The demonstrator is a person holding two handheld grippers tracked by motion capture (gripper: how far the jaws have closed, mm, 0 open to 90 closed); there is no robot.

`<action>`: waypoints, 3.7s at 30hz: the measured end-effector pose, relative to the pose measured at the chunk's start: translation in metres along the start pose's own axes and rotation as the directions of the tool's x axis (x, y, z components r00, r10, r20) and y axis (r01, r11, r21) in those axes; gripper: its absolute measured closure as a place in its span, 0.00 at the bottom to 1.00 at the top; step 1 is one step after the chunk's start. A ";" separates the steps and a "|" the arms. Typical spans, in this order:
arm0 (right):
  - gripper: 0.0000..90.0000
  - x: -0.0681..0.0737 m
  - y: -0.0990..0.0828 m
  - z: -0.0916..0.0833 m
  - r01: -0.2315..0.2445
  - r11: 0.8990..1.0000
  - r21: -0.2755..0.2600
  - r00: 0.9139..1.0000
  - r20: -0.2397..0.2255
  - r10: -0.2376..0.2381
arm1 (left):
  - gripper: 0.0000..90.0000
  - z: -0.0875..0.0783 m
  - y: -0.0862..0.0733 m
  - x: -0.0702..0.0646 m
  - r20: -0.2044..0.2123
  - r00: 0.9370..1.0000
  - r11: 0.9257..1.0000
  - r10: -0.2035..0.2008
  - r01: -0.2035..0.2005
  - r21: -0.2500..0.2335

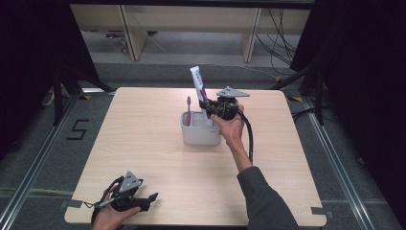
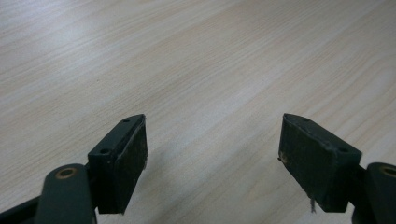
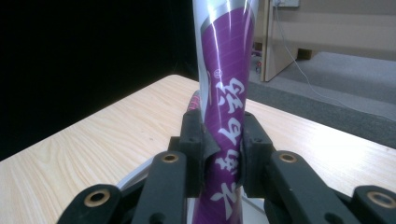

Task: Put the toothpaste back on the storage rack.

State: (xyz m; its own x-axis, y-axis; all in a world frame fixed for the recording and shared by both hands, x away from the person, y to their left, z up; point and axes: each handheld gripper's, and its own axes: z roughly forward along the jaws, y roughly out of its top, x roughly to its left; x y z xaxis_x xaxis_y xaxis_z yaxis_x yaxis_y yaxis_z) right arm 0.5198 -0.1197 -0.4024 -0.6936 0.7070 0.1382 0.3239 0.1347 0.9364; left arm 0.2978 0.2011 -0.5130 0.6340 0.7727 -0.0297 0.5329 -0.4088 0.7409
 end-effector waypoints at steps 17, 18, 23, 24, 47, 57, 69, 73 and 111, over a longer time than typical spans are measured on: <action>0.84 0.003 -0.012 0.012 -0.015 1.000 0.010 1.000 0.026 0.015 | 0.26 0.000 0.000 -0.001 0.008 1.000 1.000 -0.007 0.007 -0.005; 0.84 0.003 -0.012 0.012 -0.017 1.000 0.024 1.000 0.021 0.016 | 0.26 0.000 0.000 -0.001 0.008 1.000 1.000 -0.007 0.007 -0.005; 0.84 0.004 -0.016 0.015 -0.018 0.999 0.031 0.999 0.041 0.017 | 0.26 0.000 0.000 -0.001 0.009 1.000 1.000 -0.004 0.004 -0.001; 0.84 0.004 -0.016 0.015 -0.020 0.999 0.043 0.999 0.038 0.019 | 0.26 0.000 0.000 -0.001 0.010 1.000 1.000 -0.003 0.003 -0.001; 0.83 0.005 -0.022 0.021 0.024 0.991 0.132 0.999 0.041 -0.030 | 0.26 0.000 -0.001 -0.002 0.000 1.000 1.000 -0.001 0.001 -0.002; 0.79 0.006 -0.023 0.017 0.024 0.986 0.162 0.998 0.047 -0.032 | 0.26 0.000 -0.002 -0.002 0.021 1.000 1.000 -0.005 0.005 0.000; 0.71 0.003 -0.023 -0.007 0.015 0.994 0.109 1.000 -0.005 -0.014 | 0.26 0.000 -0.002 -0.002 0.009 1.000 1.000 -0.006 0.006 0.007; 0.69 0.004 -0.021 -0.014 -0.008 0.995 0.100 1.000 -0.011 0.009 | 0.26 0.000 -0.002 -0.002 0.010 1.000 1.000 -0.003 0.003 0.009; 0.42 -0.001 -0.026 -0.062 -0.032 0.997 0.069 0.999 -0.007 0.033 | 0.25 0.000 -0.003 -0.002 0.006 1.000 1.000 -0.008 0.008 0.008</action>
State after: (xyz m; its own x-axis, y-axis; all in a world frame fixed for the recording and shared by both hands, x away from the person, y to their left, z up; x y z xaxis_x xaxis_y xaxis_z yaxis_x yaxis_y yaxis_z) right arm 0.4722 -0.1671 -0.4070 -0.6870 0.7062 0.1713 0.3901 0.1596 0.9068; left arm 0.2955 0.2006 -0.5152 0.6332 0.7730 -0.0395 0.5425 -0.4069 0.7349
